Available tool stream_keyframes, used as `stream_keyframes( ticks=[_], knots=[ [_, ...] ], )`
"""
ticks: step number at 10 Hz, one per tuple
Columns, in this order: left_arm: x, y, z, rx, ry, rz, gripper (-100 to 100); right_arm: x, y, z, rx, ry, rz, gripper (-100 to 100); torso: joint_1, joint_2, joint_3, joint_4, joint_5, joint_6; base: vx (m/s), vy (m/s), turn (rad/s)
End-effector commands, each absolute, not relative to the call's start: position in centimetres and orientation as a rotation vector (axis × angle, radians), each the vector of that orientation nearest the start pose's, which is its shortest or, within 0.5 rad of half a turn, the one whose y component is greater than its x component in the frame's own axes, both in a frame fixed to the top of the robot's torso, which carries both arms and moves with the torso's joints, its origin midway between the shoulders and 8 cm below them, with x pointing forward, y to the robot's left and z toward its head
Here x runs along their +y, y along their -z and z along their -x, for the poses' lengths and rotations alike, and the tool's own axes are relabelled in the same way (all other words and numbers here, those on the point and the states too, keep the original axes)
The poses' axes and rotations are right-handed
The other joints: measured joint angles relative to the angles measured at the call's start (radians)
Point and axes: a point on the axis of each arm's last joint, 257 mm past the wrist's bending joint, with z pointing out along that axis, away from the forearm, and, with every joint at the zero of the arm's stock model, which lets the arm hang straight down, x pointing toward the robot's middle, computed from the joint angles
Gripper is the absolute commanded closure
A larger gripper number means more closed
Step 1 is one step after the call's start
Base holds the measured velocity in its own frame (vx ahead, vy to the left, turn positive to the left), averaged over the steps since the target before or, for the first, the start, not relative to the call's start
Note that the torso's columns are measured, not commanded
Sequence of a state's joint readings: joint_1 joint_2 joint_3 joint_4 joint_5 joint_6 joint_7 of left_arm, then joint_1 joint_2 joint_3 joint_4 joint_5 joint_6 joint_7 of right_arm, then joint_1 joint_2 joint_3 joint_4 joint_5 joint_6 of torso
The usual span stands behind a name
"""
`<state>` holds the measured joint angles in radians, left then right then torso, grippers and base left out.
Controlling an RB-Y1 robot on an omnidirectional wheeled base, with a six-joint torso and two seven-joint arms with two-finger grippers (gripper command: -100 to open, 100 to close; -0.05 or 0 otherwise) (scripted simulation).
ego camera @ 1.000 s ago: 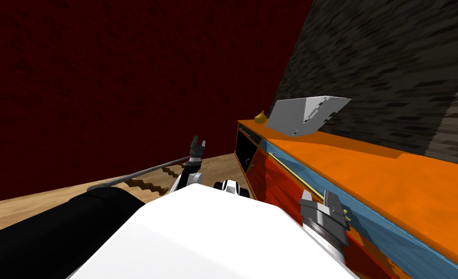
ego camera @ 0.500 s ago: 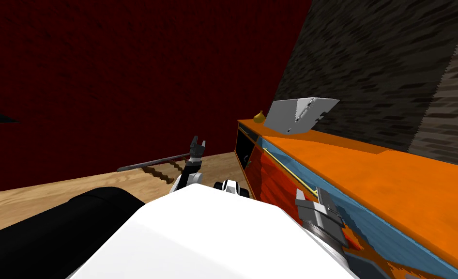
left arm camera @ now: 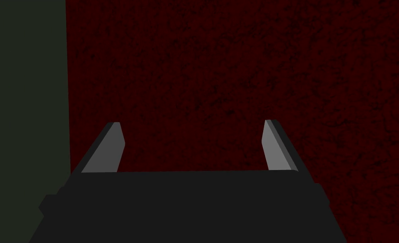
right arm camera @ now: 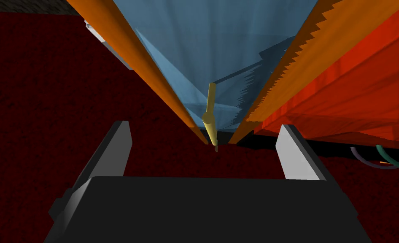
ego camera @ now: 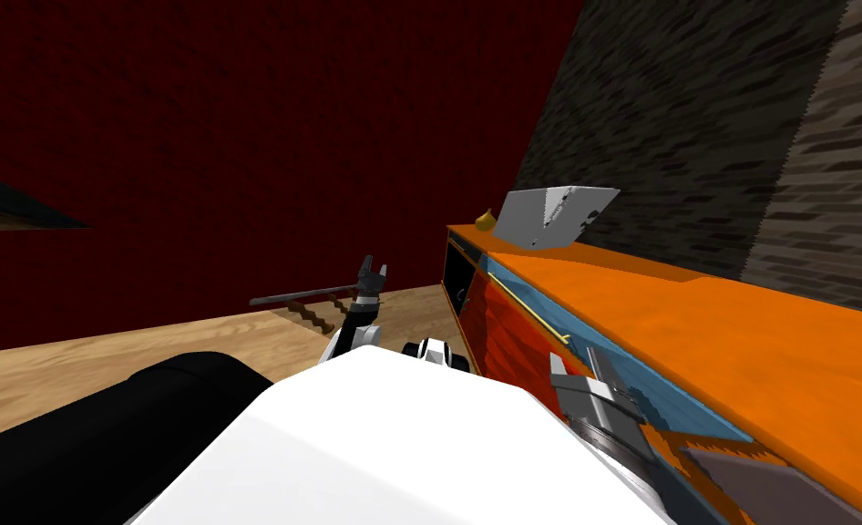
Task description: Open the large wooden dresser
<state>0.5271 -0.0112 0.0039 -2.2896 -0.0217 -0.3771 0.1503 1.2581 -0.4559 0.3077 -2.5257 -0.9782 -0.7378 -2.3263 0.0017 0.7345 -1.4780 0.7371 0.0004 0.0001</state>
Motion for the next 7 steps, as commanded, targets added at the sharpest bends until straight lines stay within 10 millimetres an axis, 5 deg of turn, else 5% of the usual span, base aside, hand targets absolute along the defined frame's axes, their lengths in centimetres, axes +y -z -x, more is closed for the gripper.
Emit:
stream_keyframes(
  ticks=[1, 2, 7],
  knots=[
    [28.7, 0.47, -35.88, 0.659, 1.376, 0.83, 0, -34.29, 9.93, -20.64, 1.376, 1.567, 0.908, -100, -0.003, -0.006, -0.003, -0.002, 0.0, 0.0, 0.07, -0.034, 0.005],
    [28.7, 0.47, -35.88, 0.659, 1.376, 0.83, 0, -34.31, 9.85, -20.62, 1.376, 1.567, 0.907, 100, -0.002, -0.001, -0.001, -0.001, 0.0, 0.0, 0.009, -0.006, 0.001],
    [28.68, 0.46, -35.89, 0.658, 1.377, 0.83, 0, -34.12, 9.19, -20.57, 1.363, 1.566, 0.899, 100, 0.004, 0.01, 0.005, 0.004, 0.004, 0.002, -0.07, 0.169, -0.009]
  ],
)
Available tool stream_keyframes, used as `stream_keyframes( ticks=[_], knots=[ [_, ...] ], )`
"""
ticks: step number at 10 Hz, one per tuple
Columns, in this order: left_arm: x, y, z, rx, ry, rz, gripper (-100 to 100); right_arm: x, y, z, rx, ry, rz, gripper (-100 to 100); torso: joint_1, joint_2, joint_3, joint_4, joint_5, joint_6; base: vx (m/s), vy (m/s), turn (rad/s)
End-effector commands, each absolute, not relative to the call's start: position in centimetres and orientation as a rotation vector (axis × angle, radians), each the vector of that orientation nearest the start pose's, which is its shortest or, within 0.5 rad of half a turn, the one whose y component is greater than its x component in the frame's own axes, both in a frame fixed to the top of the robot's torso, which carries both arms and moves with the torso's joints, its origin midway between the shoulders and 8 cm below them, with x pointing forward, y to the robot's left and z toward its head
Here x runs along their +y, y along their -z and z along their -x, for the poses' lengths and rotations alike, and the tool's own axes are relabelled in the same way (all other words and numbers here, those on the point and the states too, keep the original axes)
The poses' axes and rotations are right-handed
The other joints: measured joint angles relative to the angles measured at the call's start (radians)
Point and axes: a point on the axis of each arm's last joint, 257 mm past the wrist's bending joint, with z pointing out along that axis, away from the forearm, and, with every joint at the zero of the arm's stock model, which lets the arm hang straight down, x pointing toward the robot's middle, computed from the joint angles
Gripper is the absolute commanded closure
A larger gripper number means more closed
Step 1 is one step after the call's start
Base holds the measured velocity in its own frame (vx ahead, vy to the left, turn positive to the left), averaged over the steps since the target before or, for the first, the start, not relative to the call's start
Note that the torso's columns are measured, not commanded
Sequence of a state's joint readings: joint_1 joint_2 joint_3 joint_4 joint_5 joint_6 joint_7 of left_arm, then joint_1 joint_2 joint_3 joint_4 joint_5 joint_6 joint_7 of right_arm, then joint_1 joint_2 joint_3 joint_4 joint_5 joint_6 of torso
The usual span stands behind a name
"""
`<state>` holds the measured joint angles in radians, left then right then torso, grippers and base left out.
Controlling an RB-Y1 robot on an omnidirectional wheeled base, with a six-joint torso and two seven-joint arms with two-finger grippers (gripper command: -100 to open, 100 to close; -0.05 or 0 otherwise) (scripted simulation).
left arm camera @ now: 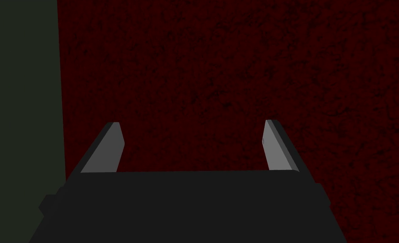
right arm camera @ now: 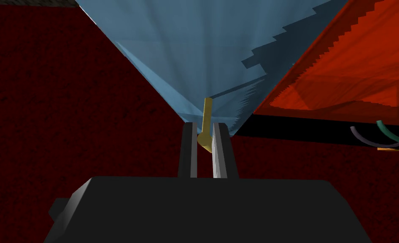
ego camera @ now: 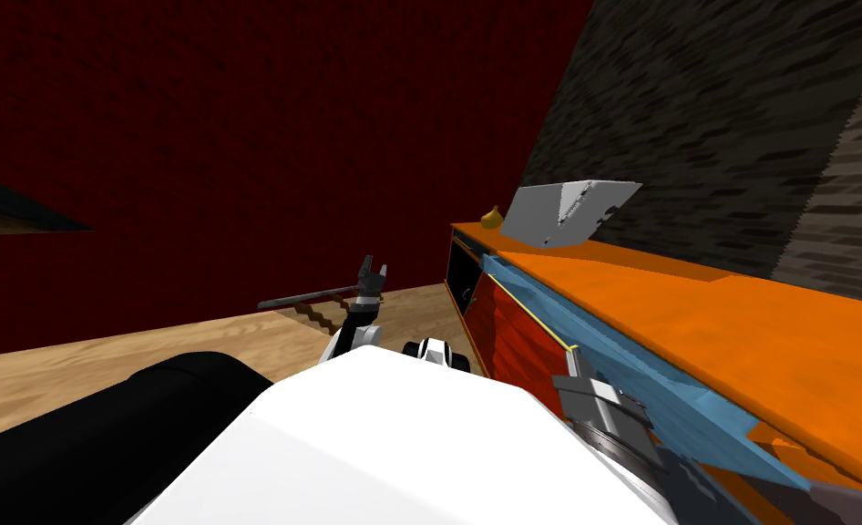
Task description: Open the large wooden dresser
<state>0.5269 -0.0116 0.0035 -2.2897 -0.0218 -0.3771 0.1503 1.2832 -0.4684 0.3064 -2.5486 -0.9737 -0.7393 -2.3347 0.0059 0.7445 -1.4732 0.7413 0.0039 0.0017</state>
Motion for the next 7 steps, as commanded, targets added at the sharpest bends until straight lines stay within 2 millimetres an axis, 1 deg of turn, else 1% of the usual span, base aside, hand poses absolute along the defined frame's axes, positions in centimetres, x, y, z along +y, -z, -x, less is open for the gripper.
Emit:
stream_keyframes(
  ticks=[1, 2, 4, 5, 7],
  knots=[
    [28.7, 0.5, -35.9, 0.658, 1.377, 0.83, 0, -34.1, 9.8, -20.6, 1.374, 1.557, 0.912, 100, -0.002, -0.001, -0.001, 0.001, 0.001, 0.0, -0.031, 0.099, -0.003],
    [28.7, 0.5, -35.9, 0.658, 1.376, 0.83, 0, -35.0, 9.8, -19.7, 1.39, 1.56, 0.917, -100, -0.009, -0.003, -0.003, 0.0, -0.001, 0.0, 0.014, 0.044, 0.017],
    [28.7, 0.5, -35.9, 0.658, 1.376, 0.83, 0, -36.6, 8.7, -18.4, 1.384, 1.583, 0.913, -100, -0.009, -0.009, -0.005, -0.004, -0.004, -0.002, 0.043, 0.053, 0.018],
    [28.7, 0.5, -35.9, 0.658, 1.376, 0.83, 0, -36.7, 8.9, -18.1, 1.401, 1.575, 0.914, -100, -0.007, -0.009, -0.005, -0.004, -0.004, -0.002, 0.046, 0.033, 0.009],
    [28.7, 0.5, -35.9, 0.658, 1.376, 0.83, 0, -38.0, 7.7, -17.0, 1.393, 1.588, 0.911, -100, -0.006, -0.007, -0.003, -0.003, -0.004, -0.002, 0.04, 0.039, 0.018]
  ],
)
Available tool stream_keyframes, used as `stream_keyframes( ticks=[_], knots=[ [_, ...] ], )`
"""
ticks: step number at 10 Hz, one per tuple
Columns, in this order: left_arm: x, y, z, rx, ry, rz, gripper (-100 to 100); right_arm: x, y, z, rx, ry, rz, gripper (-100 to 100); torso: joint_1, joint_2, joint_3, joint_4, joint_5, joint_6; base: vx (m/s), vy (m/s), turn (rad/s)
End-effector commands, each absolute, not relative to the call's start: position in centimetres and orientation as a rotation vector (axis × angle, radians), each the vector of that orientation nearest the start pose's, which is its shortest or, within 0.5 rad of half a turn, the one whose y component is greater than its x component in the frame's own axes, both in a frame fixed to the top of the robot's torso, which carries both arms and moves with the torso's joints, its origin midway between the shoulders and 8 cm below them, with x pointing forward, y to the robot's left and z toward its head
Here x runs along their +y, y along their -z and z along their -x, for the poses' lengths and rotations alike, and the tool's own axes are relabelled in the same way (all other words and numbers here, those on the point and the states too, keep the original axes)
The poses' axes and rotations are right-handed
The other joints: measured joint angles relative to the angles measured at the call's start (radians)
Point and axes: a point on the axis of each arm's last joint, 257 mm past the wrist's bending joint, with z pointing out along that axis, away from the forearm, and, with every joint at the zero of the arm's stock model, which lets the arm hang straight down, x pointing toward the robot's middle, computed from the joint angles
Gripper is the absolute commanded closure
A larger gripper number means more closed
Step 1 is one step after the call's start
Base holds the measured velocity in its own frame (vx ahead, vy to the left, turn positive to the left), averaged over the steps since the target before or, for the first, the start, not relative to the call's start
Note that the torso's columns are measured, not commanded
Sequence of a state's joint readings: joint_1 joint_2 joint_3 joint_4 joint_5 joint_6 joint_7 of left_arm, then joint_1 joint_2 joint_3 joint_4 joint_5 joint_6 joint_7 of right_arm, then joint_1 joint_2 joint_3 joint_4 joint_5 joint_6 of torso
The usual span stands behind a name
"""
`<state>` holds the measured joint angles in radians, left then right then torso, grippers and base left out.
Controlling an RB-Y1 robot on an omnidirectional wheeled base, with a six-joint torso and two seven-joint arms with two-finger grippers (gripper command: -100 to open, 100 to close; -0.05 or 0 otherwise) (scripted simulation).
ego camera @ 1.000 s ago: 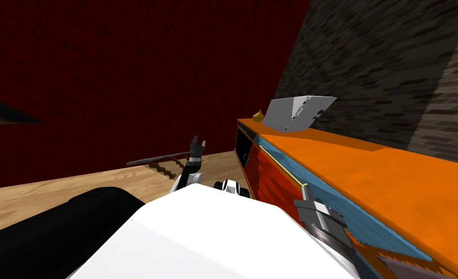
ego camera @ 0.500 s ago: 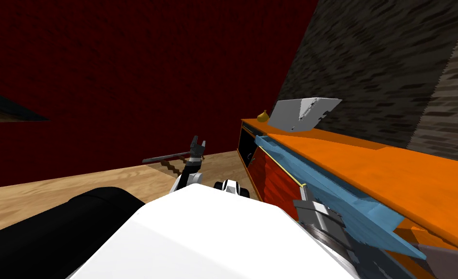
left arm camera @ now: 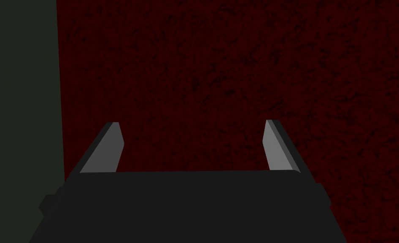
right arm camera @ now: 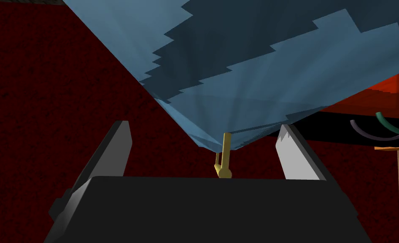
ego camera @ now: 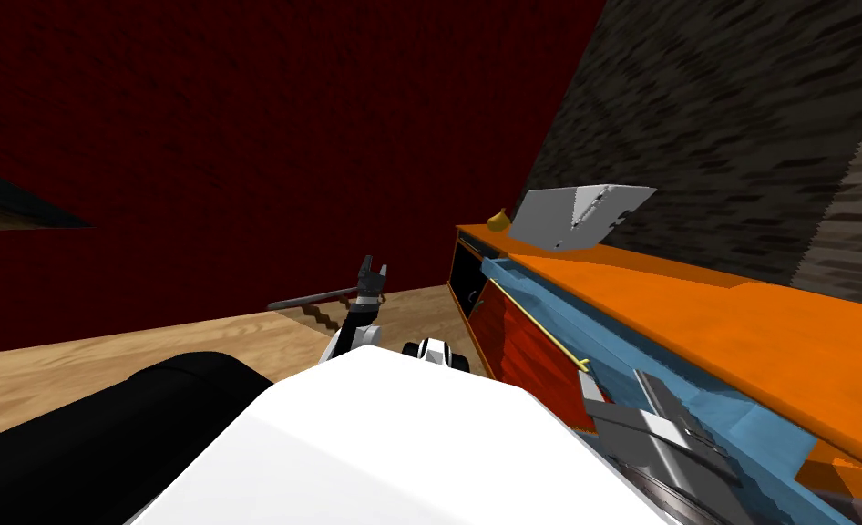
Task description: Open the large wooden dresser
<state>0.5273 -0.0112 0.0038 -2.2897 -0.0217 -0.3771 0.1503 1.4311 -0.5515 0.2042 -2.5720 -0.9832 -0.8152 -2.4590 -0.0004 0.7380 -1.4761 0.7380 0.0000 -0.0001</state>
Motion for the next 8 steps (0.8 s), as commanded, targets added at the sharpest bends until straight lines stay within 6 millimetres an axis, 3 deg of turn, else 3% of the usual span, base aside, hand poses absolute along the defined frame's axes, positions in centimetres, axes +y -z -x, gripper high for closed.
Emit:
stream_keyframes(
  ticks=[1, 8],
  knots=[
    [28.7, 0.5, -35.9, 0.658, 1.376, 0.83, 0, -38.1, 7.8, -16.8, 1.405, 1.582, 0.911, -100, 0.001, 0.001, 0.0, 0.0, 0.0, 0.0, 0.031, 0.041, 0.005],
    [28.7, 0.5, -35.9, 0.658, 1.376, 0.83, 0, -40.2, 4.6, -14.6, 1.392, 1.563, 0.908, -100, 0.0, 0.0, 0.0, 0.0, 0.0, 0.0, 0.035, 0.04, 0.013]
  ],
)
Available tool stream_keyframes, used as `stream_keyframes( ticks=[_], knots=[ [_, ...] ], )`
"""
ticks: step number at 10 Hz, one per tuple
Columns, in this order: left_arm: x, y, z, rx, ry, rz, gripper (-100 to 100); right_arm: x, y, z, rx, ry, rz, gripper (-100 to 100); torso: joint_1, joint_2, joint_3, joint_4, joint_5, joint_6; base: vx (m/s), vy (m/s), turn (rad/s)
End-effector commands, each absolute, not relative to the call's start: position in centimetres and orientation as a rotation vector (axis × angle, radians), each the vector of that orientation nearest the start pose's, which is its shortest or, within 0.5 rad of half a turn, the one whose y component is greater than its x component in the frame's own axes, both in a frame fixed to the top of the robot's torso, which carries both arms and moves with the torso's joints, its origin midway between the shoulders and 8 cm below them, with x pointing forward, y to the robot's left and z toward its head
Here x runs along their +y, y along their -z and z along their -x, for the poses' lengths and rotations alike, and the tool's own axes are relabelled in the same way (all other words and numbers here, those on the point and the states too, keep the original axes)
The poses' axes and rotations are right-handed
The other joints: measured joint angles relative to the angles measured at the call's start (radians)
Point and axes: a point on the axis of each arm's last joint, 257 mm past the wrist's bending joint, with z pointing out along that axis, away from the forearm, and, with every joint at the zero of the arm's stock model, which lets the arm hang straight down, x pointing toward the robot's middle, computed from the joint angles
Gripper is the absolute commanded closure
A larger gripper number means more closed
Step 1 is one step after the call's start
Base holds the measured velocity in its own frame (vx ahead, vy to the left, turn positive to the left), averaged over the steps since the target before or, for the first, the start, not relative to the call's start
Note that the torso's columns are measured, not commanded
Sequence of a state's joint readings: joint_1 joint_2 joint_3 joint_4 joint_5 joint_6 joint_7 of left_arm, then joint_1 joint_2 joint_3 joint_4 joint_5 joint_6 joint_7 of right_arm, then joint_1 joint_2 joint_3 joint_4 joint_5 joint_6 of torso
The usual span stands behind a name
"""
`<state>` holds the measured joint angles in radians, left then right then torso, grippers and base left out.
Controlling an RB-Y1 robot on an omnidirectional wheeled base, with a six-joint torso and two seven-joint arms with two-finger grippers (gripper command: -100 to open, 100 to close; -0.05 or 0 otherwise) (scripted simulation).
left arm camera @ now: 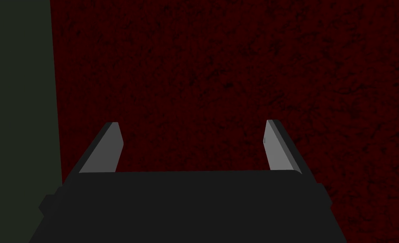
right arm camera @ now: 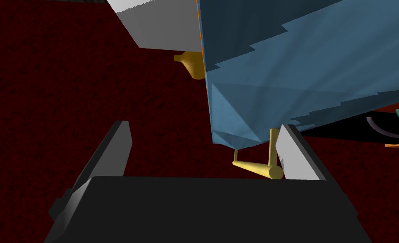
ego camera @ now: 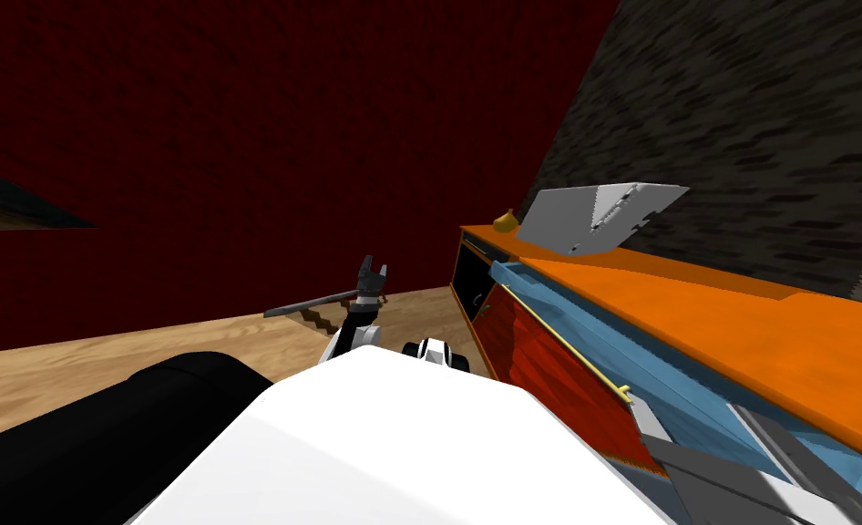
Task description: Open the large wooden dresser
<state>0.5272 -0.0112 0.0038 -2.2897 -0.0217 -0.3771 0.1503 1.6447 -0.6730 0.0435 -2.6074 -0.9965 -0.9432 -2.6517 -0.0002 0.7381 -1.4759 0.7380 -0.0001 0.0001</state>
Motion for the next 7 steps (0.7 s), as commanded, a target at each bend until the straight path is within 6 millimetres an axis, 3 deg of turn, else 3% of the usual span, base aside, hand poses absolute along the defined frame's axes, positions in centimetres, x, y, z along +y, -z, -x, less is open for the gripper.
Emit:
stream_keyframes(
  ticks=[1, 2, 7],
  knots=[
    [28.69, 0.47, -35.88, 0.658, 1.376, 0.83, 0, -40.06, 5.04, -14.69, 1.396, 1.57, 0.915, -100, 0.001, 0.0, 0.0, 0.0, 0.001, -0.001, 0.012, 0.017, -0.011],
    [28.69, 0.46, -35.88, 0.658, 1.376, 0.829, 0, -40.14, 5.01, -14.6, 1.398, 1.568, 0.912, 0, 0.001, 0.0, 0.0, 0.0, 0.001, -0.001, 0.0, 0.0, 0.0],
    [28.69, 0.46, -35.88, 0.658, 1.376, 0.829, 0, -40.15, 5.04, -14.59, 1.399, 1.569, 0.913, 0, 0.0, 0.0, 0.0, 0.0, 0.0, 0.0, 0.0, 0.0, 0.0]
  ],
)
